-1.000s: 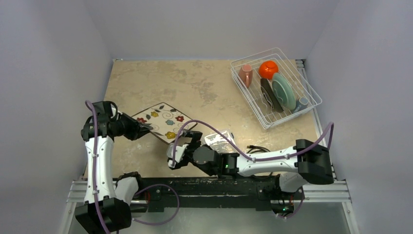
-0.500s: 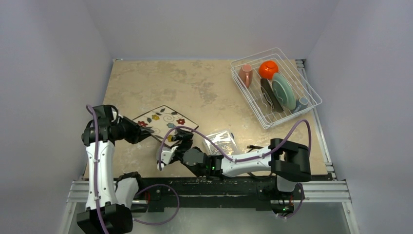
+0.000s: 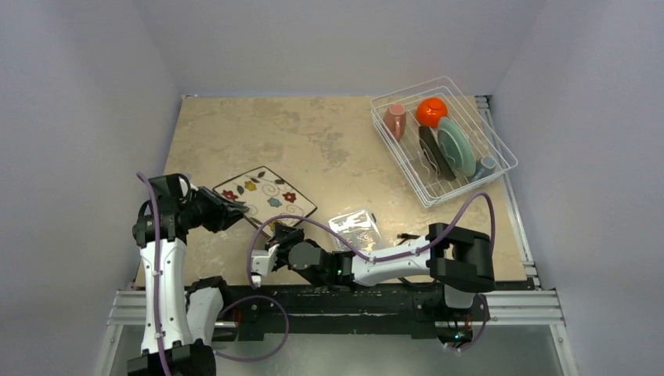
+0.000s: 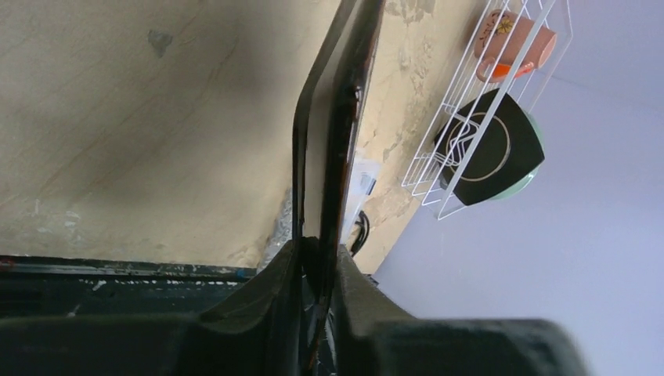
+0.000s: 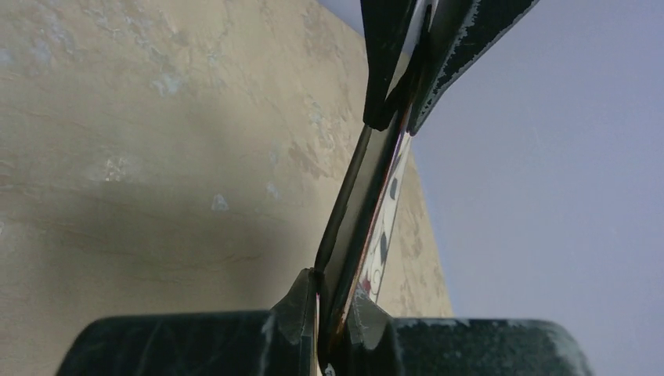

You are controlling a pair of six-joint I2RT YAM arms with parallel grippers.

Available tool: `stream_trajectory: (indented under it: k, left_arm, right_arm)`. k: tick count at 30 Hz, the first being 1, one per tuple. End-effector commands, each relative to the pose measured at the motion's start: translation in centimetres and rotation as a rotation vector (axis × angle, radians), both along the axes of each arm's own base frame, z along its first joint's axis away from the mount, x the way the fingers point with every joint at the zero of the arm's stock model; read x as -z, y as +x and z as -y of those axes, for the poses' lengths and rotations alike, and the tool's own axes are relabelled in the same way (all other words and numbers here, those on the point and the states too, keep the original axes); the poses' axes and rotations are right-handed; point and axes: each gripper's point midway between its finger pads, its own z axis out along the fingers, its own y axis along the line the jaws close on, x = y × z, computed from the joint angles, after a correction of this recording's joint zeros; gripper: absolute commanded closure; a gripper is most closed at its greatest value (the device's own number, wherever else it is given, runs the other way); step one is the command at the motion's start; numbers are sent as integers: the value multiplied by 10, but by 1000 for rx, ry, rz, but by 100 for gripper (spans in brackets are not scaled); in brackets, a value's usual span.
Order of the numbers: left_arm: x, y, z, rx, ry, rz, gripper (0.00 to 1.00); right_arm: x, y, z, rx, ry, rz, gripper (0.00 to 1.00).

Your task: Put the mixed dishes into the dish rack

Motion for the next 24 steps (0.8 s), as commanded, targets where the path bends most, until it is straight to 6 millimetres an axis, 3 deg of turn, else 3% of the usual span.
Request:
stream_trajectory:
  k: [1, 5, 6, 10, 16, 24]
  left_arm:
    - [-54, 12, 20, 37, -165, 193, 74]
    - [-64, 9, 14, 23, -97, 233, 18]
    - [-67, 8, 12, 19, -65, 247, 8]
    - [-92, 3, -1, 13, 95, 340, 2]
    - [-127, -4, -19, -5, 312, 481, 1]
    - [-137, 6, -14, 42, 304, 553, 1]
  right_arm:
    - [-59, 9, -6, 35, 242, -13, 100]
    - [-70, 12, 1, 15, 315, -68, 100]
    - [-73, 12, 3, 5, 335, -83, 100]
    - [-89, 22, 13, -14, 415, -132, 100]
    - [-119, 41, 39, -47, 574, -254, 100]
    - [-176, 54, 98, -84, 827, -372, 100]
